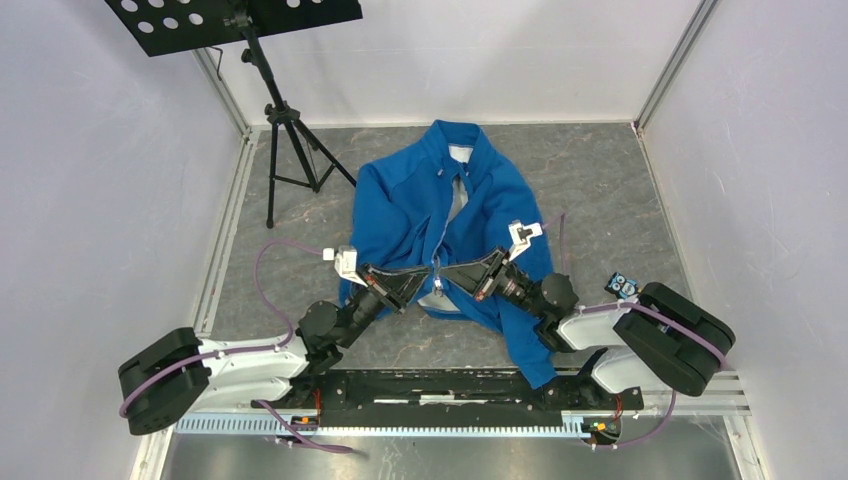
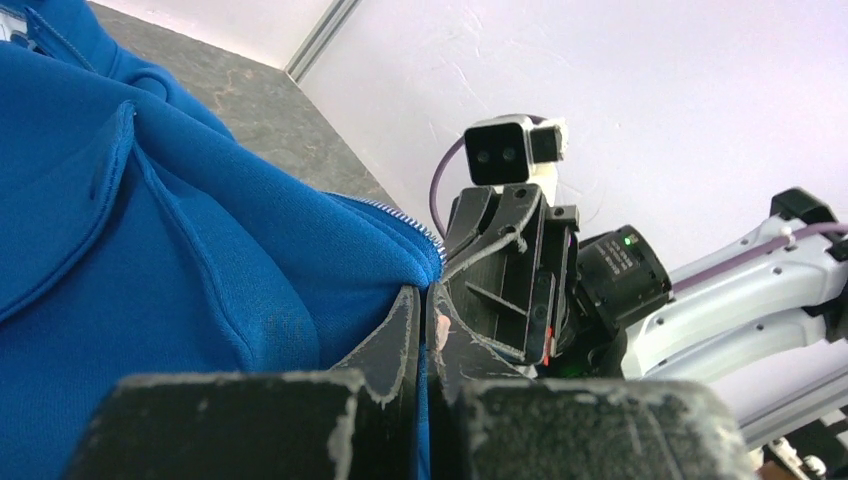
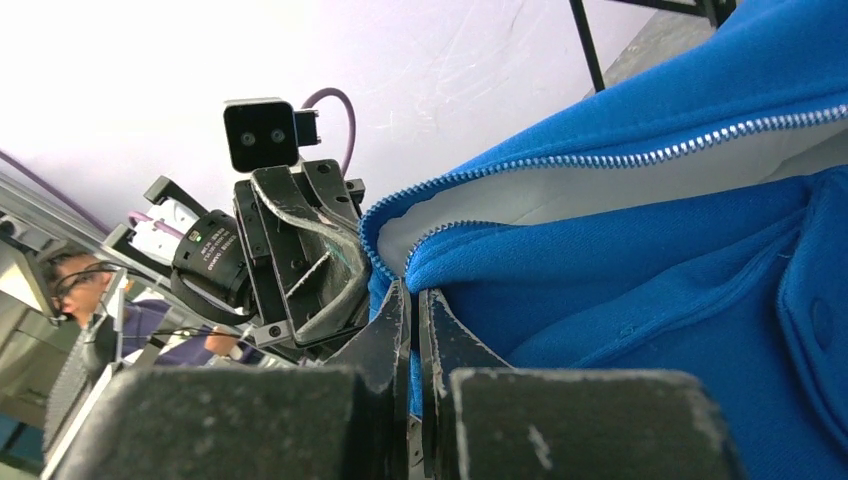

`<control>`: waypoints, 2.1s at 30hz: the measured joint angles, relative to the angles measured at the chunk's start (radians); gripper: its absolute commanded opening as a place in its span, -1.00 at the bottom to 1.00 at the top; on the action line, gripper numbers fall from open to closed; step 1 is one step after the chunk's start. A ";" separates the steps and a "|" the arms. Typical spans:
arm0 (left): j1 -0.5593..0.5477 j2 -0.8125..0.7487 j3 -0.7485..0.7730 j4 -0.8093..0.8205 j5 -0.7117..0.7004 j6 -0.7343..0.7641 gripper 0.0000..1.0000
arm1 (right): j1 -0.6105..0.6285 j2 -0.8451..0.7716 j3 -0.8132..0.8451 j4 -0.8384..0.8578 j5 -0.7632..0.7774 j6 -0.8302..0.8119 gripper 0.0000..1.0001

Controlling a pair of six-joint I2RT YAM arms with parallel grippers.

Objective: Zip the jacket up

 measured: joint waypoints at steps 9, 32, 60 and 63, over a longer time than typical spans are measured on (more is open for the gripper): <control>0.000 -0.003 -0.004 0.018 -0.036 -0.065 -0.96 | 0.028 -0.042 0.000 0.000 0.050 -0.090 -0.99; 0.000 -0.047 -0.002 -0.024 -0.007 -0.104 -0.30 | 0.043 -0.071 0.013 0.000 0.140 -0.114 -0.99; -0.001 -0.200 0.039 -0.376 -0.034 -0.223 -0.21 | 0.048 -0.029 0.031 0.000 0.139 -0.084 -0.99; -0.001 -0.188 0.052 -0.381 -0.029 -0.222 -0.31 | 0.048 -0.029 0.032 0.000 0.139 -0.079 -0.99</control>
